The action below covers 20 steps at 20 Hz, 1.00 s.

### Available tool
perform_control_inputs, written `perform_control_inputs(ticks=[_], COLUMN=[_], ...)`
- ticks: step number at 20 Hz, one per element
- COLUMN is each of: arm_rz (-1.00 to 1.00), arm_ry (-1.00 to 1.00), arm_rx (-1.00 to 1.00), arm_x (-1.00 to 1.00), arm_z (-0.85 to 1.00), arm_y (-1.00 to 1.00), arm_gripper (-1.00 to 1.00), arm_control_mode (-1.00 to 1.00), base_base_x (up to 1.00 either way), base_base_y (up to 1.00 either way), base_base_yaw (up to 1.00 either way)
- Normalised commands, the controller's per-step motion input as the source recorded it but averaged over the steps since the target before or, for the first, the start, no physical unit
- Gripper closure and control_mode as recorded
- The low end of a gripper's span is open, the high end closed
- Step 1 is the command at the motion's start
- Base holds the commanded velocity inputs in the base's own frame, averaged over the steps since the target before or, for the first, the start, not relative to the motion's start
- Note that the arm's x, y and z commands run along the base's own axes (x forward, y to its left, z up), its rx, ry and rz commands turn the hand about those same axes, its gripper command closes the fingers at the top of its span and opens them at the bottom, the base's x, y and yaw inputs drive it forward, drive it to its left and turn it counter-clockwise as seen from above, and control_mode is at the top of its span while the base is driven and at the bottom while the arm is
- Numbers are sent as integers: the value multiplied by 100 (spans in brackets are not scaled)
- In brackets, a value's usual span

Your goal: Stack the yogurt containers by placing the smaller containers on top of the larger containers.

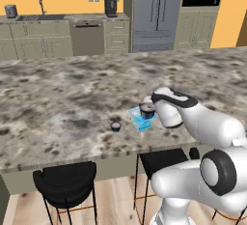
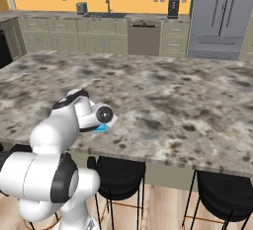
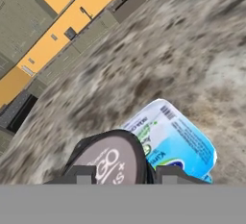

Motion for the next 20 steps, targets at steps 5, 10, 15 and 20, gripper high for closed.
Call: perform_control_inputs(ticks=[5,10,15,20], arm_rz=[0,0,0,0], arm_ry=[0,0,0,0], arm_rx=[0,0,0,0], arm_x=[11,11,11,13], arm_z=[-10,-9,-9,-9], arm_y=[0,0,0,0], arm_gripper=[100,100,100,100], arm_control_mode=[-100,-100,-100,-100], base_base_x=[0,0,0,0], base_base_y=[0,0,0,0], base_base_yaw=[0,0,0,0])
